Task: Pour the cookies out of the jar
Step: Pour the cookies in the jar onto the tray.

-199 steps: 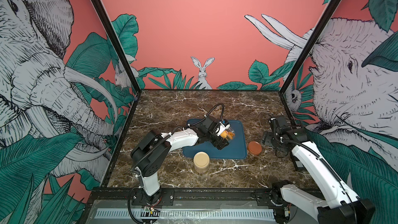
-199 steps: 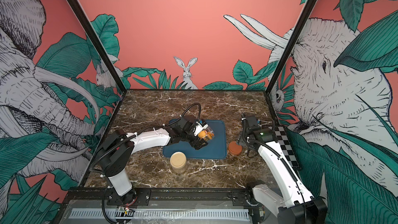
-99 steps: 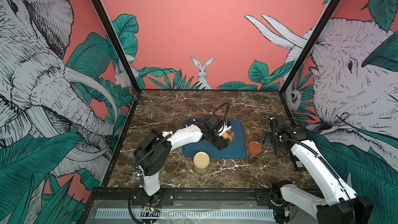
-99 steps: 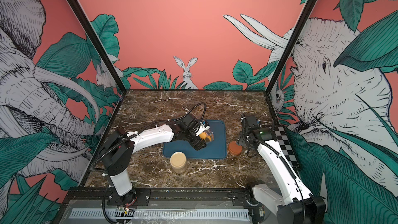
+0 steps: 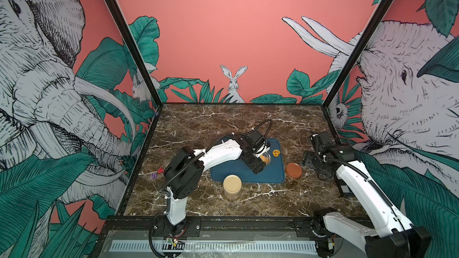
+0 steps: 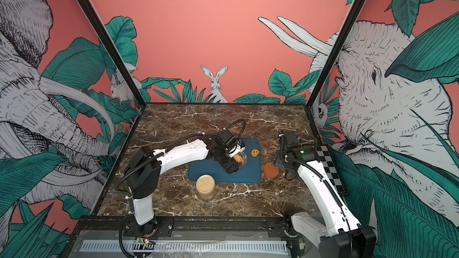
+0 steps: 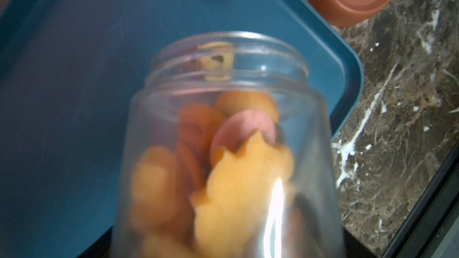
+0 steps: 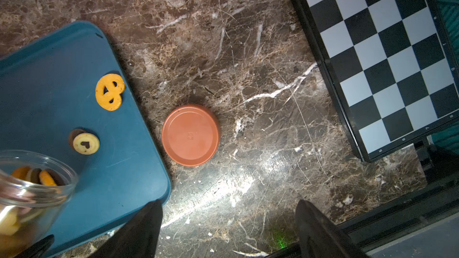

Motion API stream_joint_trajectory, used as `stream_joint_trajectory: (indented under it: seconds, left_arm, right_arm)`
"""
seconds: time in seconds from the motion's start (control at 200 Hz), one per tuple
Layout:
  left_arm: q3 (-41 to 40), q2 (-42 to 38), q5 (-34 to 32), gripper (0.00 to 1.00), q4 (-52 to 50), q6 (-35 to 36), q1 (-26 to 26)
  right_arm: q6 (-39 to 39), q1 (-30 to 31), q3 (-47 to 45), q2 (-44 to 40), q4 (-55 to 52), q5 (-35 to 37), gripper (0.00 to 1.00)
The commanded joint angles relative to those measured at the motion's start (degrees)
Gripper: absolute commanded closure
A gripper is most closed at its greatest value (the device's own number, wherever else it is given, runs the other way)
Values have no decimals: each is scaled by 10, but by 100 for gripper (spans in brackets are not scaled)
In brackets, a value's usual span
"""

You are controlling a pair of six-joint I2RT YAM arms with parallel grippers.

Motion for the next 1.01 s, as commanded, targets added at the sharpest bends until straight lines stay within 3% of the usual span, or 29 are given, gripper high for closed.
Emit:
stream_joint_trajectory:
  seconds: [0.0,0.14,0.25,0.39,0.505,0.6,0.78,0.855,0.895,0.95,1.0]
  left_arm:
    - [66,2,30,100,-73,-18,-3]
    - [93,0,134,100,-103,-103,16]
    - [57,-22,211,100,-49,-186,44]
    - [-34,-53,337,100,120,-356,75]
    - [-127,-69,421,100,388,-564,81]
    - [-161,-69,439,100,529,-686,80]
    - [-211,-83,405,100,552,-787,80]
    - [-268,-89,368,100,742,-938,68]
    - [-251,-89,381,100,699,-909,62]
    - [-242,-95,374,100,561,-832,63]
    - [-273,-98,363,100,616,-870,63]
  right_arm:
    - [10,-3,15,-5,-23,-3,14]
    - [13,-2,21,-10,-29,-2,14]
    - [14,-3,27,-13,-35,3,14]
    - [16,-2,29,-17,-43,5,14]
    - [18,-2,31,-23,-45,5,14]
    - [20,-2,31,-24,-48,7,14]
    - [21,-3,30,-26,-49,12,14]
    - [22,-3,32,-24,-51,12,15]
    - [22,-3,31,-24,-52,12,15]
    - [23,-3,29,-26,-52,17,14]
    - [23,-3,30,-26,-53,20,14]
